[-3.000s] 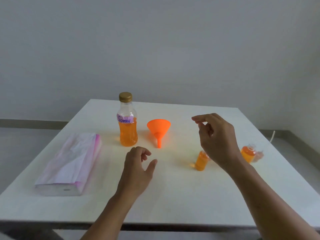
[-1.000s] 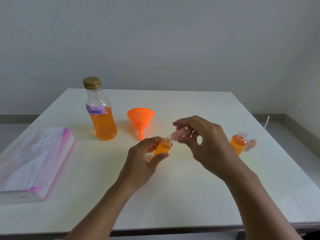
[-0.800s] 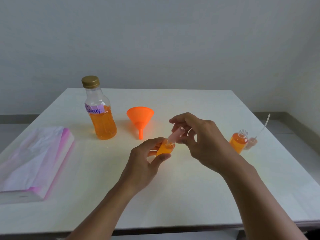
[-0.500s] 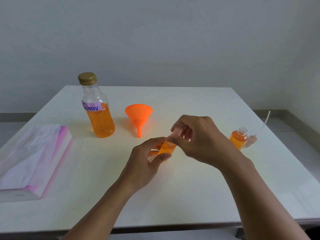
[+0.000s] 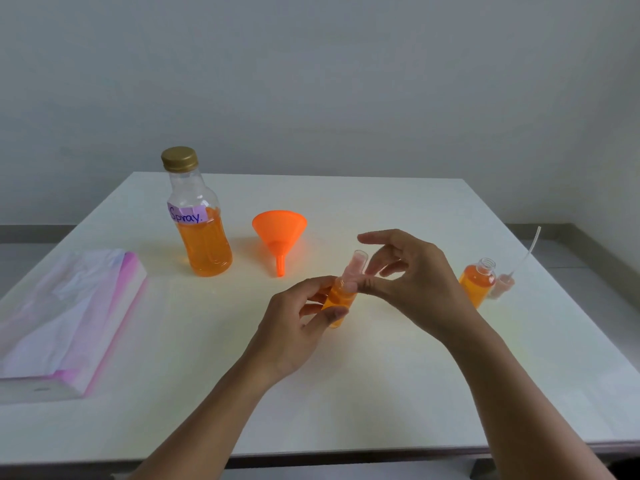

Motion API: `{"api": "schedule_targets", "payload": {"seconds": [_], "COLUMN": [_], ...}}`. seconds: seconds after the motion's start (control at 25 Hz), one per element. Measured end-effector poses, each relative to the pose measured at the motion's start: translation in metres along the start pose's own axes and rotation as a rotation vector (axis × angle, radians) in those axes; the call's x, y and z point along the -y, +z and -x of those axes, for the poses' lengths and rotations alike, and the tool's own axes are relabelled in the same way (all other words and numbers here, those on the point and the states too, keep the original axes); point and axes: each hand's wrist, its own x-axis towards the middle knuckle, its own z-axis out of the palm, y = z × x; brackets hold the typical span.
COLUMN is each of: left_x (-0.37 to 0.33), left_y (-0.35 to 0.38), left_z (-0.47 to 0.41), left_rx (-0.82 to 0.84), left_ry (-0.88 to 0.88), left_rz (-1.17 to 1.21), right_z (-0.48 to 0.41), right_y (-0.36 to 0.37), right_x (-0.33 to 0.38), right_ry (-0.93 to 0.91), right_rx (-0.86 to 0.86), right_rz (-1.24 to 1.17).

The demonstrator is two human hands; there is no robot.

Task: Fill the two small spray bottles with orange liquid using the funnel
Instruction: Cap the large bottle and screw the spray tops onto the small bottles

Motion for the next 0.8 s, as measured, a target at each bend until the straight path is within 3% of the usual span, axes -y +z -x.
{"api": "schedule_targets", "payload": {"seconds": [0.16, 0.32, 0.52, 0.68, 0.8], "left_x": [0.002, 0.001, -0.001, -0.003, -0.004], "left_y": [-0.004, -0.003, -0.004, -0.003, -0.004], "left_z": [0.001, 0.001, 0.0, 0.002, 0.001], "left_rx": [0.004, 0.019, 0.046, 0.097, 0.128], "left_ry": [0.005, -0.003, -0.011, -0.033, -0.056], "left_rz": [0.012, 0.042, 0.085, 0.105, 0.166], "right_z": [0.0, 0.003, 0.002, 0.001, 0.001], "right_y": [0.0, 0.01, 0.007, 0.012, 0.007], "right_x": [0.001, 0.001, 0.002, 0.0, -0.002], "right_ry": [0.0, 0.037, 0.038, 0.068, 0.086], "right_rx": [0.119, -0.007, 0.151, -0.006, 0.091], "right_rz": [-0.139, 0.011, -0.172, -0.048, -0.131]}}
